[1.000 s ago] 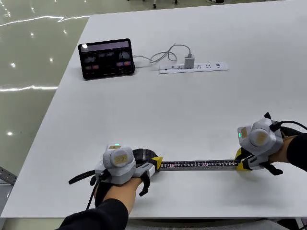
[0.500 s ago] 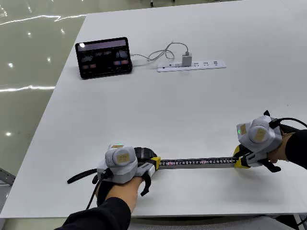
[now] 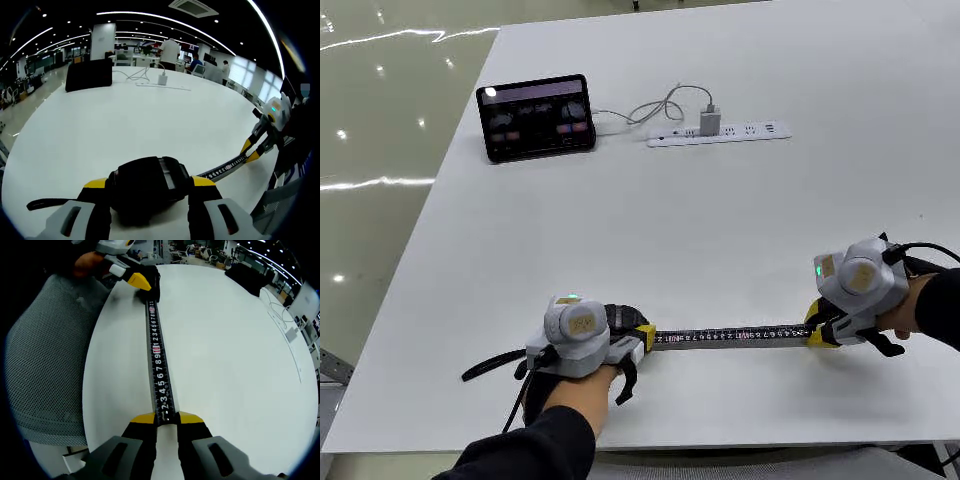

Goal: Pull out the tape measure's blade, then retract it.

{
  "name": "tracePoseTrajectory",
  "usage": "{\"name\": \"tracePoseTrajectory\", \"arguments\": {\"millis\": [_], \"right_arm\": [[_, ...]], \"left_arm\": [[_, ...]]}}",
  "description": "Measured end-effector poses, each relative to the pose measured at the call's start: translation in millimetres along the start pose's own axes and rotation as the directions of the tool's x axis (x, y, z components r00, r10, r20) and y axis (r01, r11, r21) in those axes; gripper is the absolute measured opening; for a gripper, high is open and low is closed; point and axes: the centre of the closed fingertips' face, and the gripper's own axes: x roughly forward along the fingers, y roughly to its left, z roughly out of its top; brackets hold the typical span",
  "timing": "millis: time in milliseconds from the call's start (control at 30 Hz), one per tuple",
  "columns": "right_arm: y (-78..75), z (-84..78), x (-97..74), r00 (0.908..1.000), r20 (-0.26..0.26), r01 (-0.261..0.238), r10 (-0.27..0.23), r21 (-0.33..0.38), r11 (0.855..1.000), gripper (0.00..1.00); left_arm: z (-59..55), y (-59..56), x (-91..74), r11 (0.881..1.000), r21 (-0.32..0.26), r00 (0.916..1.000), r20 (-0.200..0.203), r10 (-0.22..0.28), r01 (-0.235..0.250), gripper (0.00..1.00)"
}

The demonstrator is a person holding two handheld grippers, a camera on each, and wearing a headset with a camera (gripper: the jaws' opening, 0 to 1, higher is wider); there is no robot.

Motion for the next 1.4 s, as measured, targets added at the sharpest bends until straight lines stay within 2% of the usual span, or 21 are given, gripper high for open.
{"name": "tracePoseTrajectory", "arguments": {"millis": [133, 200, 533, 833, 1400], "right_arm": [[0.5, 1.5, -0.6, 1.0000, 0.000, 0.002, -0.002, -0.013, 1.000, 0.10], [-0.2, 2.0, -0.6, 1.0000, 0.003, 0.004, -0.004, 0.022, 1.000, 0.10], [-1.5, 1.0, -0.1, 1.0000, -0.004, -0.001, 0.001, 0.027, 1.000, 0.11], [-0.4, 7.1, 4.5, 0.9998, -0.007, -0.020, 0.020, 0.013, 1.000, 0.11], [-5.5, 13.1, 12.7, 0.9998, 0.002, -0.020, 0.020, 0.001, 1.000, 0.11]], "left_arm": [[0.2, 0.3, -0.2, 1.000, -0.003, 1.0000, -0.001, -0.003, 0.003, 0.58], [0.3, 0.5, -0.2, 1.000, -0.006, 1.0000, -0.001, -0.004, 0.004, 0.58], [0.4, 0.8, -0.8, 1.000, -0.012, 0.9999, 0.001, -0.013, 0.013, 0.58], [0.6, 0.2, -1.5, 1.000, -0.011, 0.9998, -0.002, -0.022, 0.022, 0.58], [0.7, -0.4, -1.1, 0.999, -0.012, 0.9995, -0.004, -0.030, 0.030, 0.58]]}}
